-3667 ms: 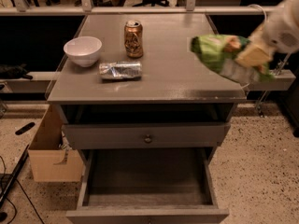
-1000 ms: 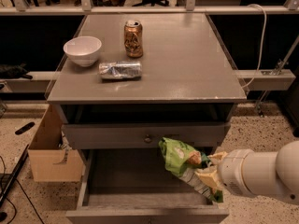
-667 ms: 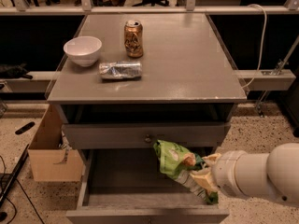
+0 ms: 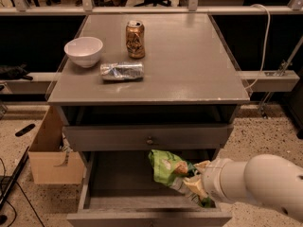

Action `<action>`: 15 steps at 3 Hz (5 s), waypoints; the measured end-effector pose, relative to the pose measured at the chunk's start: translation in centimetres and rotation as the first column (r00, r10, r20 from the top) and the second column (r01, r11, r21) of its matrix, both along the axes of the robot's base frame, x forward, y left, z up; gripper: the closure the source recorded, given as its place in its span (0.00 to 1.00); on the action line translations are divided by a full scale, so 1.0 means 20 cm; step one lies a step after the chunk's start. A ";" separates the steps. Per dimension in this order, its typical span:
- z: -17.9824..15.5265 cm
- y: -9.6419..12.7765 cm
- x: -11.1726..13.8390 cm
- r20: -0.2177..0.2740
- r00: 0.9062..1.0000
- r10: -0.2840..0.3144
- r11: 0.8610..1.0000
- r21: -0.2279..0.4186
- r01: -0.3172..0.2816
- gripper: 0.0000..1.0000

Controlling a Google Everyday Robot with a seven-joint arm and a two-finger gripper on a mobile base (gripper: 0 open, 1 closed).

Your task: Place green rice chip bag into middle drawer

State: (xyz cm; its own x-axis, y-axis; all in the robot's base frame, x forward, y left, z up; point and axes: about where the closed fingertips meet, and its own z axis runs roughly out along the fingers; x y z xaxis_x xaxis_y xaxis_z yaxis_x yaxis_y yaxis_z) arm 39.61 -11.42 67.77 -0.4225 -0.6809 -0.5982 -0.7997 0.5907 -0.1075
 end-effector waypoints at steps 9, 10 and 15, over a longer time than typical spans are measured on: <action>-1.17 0.38 0.50 -0.121 0.968 0.218 0.957 -0.166 -0.237 1.00; -1.40 0.51 0.41 -0.235 0.933 0.273 0.957 -0.037 -0.289 1.00; -1.39 0.52 0.41 -0.238 0.932 0.274 0.957 -0.032 -0.289 0.00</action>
Offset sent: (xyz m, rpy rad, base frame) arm 0.0673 -0.0328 -0.1052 -0.0853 0.0136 -0.0161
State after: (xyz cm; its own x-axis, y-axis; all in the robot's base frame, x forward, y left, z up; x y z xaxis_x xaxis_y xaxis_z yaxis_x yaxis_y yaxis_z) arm 47.73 -1.07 40.02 -0.3278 -0.8259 -0.4588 -0.9396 0.3357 0.0670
